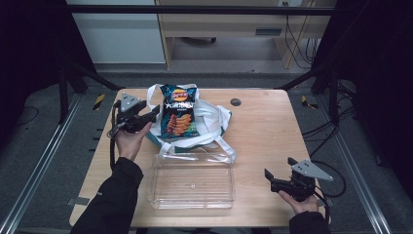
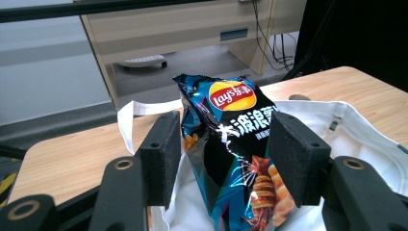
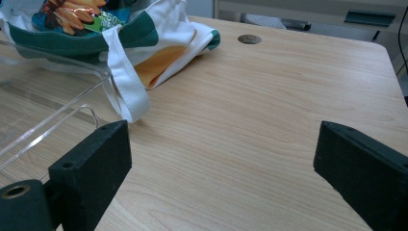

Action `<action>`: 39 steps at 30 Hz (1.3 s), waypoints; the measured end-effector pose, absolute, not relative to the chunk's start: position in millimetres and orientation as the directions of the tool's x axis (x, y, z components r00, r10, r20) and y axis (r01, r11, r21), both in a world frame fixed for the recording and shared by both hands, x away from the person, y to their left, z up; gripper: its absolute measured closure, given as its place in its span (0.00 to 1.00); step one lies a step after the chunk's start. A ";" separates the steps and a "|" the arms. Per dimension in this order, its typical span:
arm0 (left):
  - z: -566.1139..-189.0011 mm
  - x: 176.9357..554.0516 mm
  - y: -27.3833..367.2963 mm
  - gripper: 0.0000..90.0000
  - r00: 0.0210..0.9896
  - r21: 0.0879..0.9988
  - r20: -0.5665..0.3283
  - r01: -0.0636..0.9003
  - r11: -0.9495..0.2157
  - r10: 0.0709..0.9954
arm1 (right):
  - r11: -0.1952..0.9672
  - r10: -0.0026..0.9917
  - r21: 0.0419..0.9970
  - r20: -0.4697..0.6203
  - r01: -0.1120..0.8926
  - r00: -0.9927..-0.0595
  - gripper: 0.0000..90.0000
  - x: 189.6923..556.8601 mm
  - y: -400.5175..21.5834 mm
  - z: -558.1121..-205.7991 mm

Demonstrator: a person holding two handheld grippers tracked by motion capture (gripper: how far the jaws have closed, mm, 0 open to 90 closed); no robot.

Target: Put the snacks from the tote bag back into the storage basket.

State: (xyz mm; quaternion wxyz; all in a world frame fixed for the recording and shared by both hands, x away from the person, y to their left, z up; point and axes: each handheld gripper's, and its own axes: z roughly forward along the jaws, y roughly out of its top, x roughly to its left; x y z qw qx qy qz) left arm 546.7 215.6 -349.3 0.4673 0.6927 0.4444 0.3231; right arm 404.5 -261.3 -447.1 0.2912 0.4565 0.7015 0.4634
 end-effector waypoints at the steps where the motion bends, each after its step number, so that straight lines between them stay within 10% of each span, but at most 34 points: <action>1: -349.8 549.3 214.6 0.51 0.397 0.934 0.033 0.315 -0.170 0.917 | 0.154 0.910 0.916 0.015 0.371 -0.413 0.07 404.5 -261.3 -447.1; 39: -390.5 605.5 194.5 0.61 0.353 0.906 0.024 0.388 -0.169 0.935 | 0.162 0.908 0.914 0.009 0.373 -0.419 0.07 406.2 -259.9 -447.9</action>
